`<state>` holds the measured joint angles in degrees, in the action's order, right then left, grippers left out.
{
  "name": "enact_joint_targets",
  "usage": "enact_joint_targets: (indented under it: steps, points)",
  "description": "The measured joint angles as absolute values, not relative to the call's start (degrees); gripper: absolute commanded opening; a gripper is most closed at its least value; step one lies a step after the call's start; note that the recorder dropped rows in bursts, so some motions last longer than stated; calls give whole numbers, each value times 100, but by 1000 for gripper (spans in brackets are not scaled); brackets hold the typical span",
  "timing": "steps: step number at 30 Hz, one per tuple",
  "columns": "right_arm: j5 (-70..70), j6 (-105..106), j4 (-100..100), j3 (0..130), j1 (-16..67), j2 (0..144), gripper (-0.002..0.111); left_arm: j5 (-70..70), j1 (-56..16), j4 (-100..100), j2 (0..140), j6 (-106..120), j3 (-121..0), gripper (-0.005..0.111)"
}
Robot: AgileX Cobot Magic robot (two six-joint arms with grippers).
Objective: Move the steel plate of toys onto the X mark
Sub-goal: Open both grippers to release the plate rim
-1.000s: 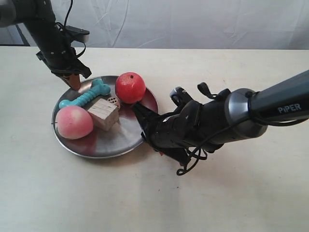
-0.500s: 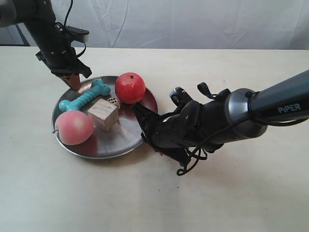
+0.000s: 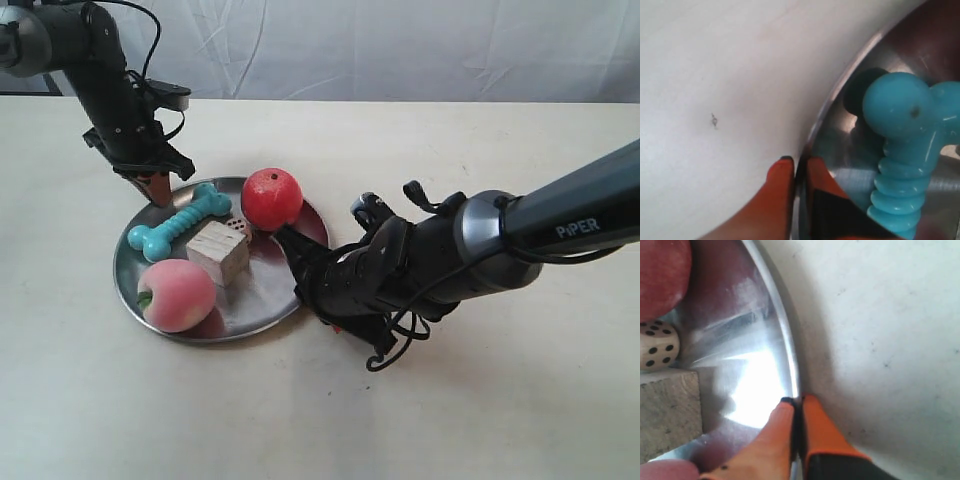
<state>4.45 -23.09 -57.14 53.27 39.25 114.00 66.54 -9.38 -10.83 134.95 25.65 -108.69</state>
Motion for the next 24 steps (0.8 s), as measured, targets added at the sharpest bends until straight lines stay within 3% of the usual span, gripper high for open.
enact_joint_targets:
  steps: [10, 18, 20, 24]
  points:
    - [455, -2309, -5714, 5327, 3925, 11400, -1, 6654, -938, -1073, 13495, 2536, -10869, 1]
    - [420, -2320, -5702, 5327, 3925, 11400, 0, 6654, -951, -1108, 13495, 2251, -10869, 29]
    - [394, -2331, -5702, 5327, 3925, 11400, 9, 6654, -951, -1174, 13495, 2208, -10869, 36]
    - [311, -2320, -5677, 5378, 3925, 11400, 42, 6668, -962, -1306, 13508, 2161, -10869, 41]
